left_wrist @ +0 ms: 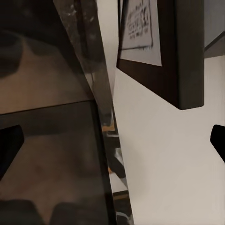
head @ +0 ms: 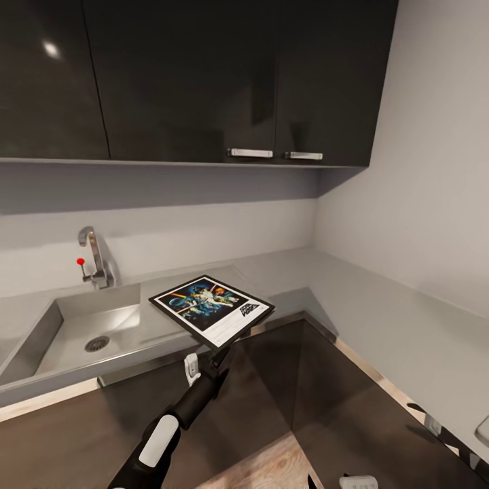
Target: Pick up the poster from the kitchen countertop and hang it on one of the wall nails in the kitchen.
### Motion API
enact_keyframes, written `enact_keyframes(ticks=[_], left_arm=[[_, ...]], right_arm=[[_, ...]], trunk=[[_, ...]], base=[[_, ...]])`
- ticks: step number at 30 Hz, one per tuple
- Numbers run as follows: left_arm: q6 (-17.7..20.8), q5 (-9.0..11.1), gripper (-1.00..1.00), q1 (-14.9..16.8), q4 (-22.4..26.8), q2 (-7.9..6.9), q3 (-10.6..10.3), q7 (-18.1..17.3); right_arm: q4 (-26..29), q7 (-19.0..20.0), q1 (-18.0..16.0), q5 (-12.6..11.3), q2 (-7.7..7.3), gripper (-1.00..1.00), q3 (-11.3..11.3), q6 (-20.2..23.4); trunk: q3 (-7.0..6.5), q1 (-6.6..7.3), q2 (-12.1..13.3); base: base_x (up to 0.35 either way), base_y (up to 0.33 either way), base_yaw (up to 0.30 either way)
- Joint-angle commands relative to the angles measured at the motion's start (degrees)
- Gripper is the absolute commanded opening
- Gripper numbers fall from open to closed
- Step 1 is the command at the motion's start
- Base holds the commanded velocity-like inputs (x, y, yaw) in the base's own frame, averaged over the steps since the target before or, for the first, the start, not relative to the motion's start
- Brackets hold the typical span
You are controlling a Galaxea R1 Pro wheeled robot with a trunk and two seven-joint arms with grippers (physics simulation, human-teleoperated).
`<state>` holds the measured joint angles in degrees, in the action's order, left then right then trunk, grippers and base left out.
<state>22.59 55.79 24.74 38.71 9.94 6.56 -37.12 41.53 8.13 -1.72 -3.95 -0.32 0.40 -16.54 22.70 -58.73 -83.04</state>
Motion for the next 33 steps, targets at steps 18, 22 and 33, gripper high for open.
enact_keyframes(ticks=[18,22,33], left_arm=[[0.7,0.2,1.00,0.0,0.8,0.05,0.1,-3.8],[0.8,0.2,1.00,0.0,2.0,0.05,0.1,-3.8],[0.9,0.2,1.00,0.0,4.2,0.05,0.1,-3.4]], right_arm=[[-1.3,0.3,0.0,-0.4,0.06,1.00,0.1,-0.2],[-2.5,0.3,0.0,-0.4,0.06,1.00,0.1,-0.2],[-3.1,0.3,0.0,-0.4,0.03,1.00,0.1,-0.3]], trunk=[[1.58,0.00,0.0],[1.95,0.00,0.0],[2.95,0.00,0.0]], base=[[0.000,0.000,0.000],[0.000,0.000,0.000],[0.000,0.000,0.000]])
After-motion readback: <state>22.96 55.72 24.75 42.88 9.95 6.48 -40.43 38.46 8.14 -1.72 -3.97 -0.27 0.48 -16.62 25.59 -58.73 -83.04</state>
